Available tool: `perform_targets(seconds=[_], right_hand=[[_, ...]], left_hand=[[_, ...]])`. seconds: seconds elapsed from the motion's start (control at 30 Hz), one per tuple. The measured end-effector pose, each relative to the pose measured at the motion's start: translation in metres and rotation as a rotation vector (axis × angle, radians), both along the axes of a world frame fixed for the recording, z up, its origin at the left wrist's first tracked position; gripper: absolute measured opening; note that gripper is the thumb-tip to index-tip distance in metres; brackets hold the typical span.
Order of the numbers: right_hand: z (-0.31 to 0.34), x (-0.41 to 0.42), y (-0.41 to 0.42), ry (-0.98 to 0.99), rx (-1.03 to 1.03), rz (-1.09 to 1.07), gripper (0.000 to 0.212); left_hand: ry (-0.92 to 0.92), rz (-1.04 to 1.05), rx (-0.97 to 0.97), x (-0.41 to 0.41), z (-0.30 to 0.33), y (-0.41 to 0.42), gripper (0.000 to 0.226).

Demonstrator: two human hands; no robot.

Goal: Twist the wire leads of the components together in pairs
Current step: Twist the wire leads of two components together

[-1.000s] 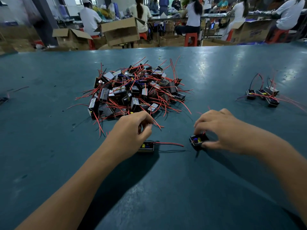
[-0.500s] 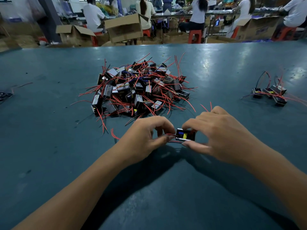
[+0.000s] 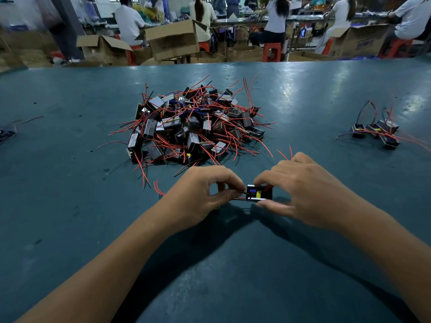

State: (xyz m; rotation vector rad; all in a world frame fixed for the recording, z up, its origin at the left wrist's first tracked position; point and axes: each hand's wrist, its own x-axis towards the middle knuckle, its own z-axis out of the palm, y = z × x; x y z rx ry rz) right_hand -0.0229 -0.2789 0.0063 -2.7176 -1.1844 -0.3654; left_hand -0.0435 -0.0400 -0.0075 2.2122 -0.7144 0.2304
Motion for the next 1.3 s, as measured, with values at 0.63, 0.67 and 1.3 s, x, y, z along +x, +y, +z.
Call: perform_targets(seconds=[0.63, 0.67, 1.3], right_hand=[[0.008, 0.008, -0.013, 0.097, -0.097, -0.071, 0.037], [0.008, 0.01, -0.014, 0.106, -0.109, -0.084, 0.039], [0.007, 0.015, -0.02, 0.134, -0.097, -0.11, 0.035]], left_hand=[[0.017, 0.135, -0.044, -0.002, -0.003, -0.007, 0.013], [0.014, 0.136, -0.039, -0.002, -0.004, -0.007, 0.013], [-0.02, 0.203, -0.048, -0.004, -0.006, -0.014, 0.014]])
